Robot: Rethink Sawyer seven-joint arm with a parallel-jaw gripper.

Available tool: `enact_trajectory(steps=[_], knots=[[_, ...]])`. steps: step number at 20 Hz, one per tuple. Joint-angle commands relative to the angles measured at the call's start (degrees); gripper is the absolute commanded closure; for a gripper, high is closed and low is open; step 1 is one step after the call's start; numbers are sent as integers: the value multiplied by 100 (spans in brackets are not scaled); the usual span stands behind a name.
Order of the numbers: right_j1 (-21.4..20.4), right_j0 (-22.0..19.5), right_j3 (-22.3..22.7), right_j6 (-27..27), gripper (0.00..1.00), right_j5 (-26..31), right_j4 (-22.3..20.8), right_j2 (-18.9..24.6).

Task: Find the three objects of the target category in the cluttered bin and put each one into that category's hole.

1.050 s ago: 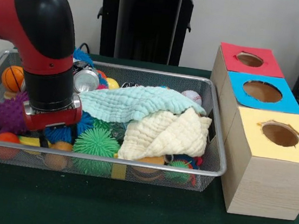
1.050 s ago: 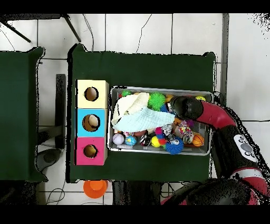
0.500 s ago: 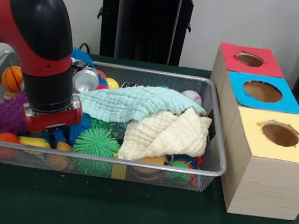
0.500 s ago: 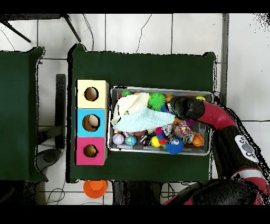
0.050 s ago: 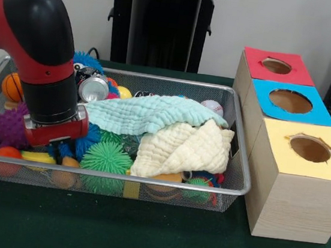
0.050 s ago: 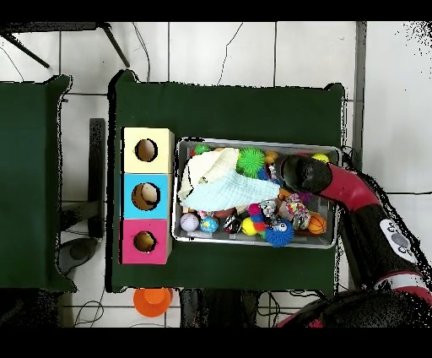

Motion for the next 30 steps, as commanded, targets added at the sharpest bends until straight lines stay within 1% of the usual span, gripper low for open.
enact_trajectory(steps=[1, 2, 5, 7, 11, 13, 17, 21, 25, 30], knots=[[505, -259, 509, -930, 100, -698, -647, 888], [465, -304, 560, -930, 100, -722, -684, 946], [215, -594, 944, -832, 100, -1035, -796, 1302], [54, -802, 1205, -721, 100, -1135, -806, 1562], [-216, -1095, 1579, -532, 100, -1122, -818, 1945], [-274, -1231, 1709, -456, 100, -1149, -817, 2125], [-381, -1346, 1838, -399, 100, -1055, -893, 2249], [-561, -1594, 2130, -347, 100, -969, -900, 2457], [-799, -1831, 2444, -251, 100, -903, -832, 2723], [-1134, -2011, 2802, -18, 100, -791, -683, 3004]])
